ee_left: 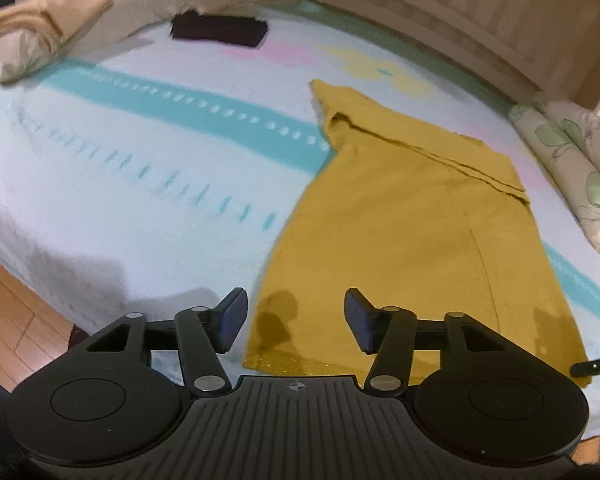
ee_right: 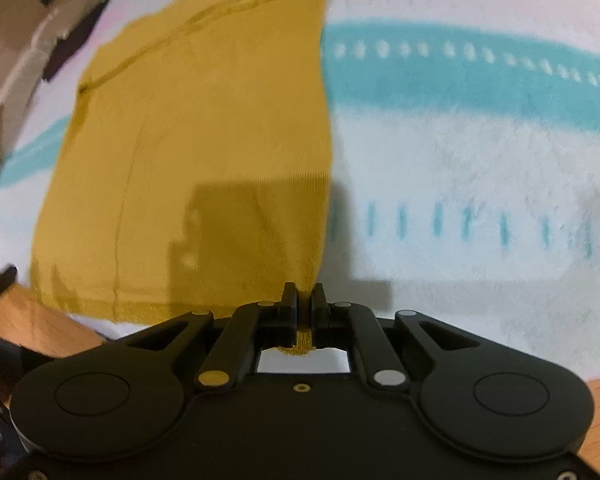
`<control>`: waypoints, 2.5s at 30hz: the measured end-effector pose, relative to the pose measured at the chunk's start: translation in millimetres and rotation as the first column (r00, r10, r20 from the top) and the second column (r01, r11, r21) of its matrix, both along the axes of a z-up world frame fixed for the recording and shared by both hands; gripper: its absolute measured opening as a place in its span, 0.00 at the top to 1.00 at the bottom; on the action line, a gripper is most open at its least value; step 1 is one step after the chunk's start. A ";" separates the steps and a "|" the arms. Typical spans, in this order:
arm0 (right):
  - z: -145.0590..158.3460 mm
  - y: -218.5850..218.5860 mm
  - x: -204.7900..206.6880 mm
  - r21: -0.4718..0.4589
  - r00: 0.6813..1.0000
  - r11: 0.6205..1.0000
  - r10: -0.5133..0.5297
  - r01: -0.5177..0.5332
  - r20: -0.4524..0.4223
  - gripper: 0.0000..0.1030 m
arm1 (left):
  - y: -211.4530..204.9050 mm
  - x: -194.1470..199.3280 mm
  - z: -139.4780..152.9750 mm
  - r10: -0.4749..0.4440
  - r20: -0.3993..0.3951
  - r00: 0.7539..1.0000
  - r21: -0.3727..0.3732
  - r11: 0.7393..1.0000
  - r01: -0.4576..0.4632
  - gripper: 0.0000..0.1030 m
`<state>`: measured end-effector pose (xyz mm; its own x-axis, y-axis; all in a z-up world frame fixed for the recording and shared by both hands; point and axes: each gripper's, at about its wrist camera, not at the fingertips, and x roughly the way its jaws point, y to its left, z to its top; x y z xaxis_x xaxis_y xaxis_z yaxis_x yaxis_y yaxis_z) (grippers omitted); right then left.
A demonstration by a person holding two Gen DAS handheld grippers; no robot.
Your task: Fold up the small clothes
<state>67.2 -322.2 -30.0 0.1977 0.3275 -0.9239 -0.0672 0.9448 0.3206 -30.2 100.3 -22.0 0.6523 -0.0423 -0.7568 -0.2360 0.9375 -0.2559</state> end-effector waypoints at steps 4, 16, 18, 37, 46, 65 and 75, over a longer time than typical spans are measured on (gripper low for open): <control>0.9 -2.5 3.8 0.040 1.000 0.999 -0.024 0.024 0.007 0.66 | 5.6 11.2 -13.6 -0.008 -0.052 0.999 -0.058 0.998 0.005 0.44; -9.2 -19.7 4.4 0.111 0.993 0.987 -0.118 0.119 -0.015 0.36 | 2.0 34.5 -29.2 -0.073 -0.068 0.995 -0.119 0.991 0.064 0.49; -9.7 -16.3 4.6 0.136 0.994 0.985 -0.108 0.109 -0.020 0.37 | 0.9 37.1 -31.3 -0.074 -0.087 0.993 -0.104 0.992 0.064 0.69; 35.8 -37.5 18.6 0.526 0.941 0.830 -0.304 0.186 0.146 0.84 | 24.3 54.6 32.9 -0.057 0.155 0.986 -0.358 0.927 0.109 0.93; 59.3 -35.9 45.6 0.611 0.881 0.763 -0.419 0.210 0.220 0.84 | 32.7 96.2 59.0 -0.058 0.186 0.981 -0.381 0.916 0.127 0.93; 46.1 -18.8 178.6 0.589 0.824 0.742 -0.524 0.319 0.214 0.84 | 48.8 243.7 47.4 -0.039 0.125 0.991 -0.389 0.917 0.085 0.93; 9.1 -3.7 253.6 0.550 0.822 0.747 -0.541 0.373 0.178 0.84 | 56.0 316.2 7.8 -0.012 0.047 0.999 -0.377 0.926 0.029 0.93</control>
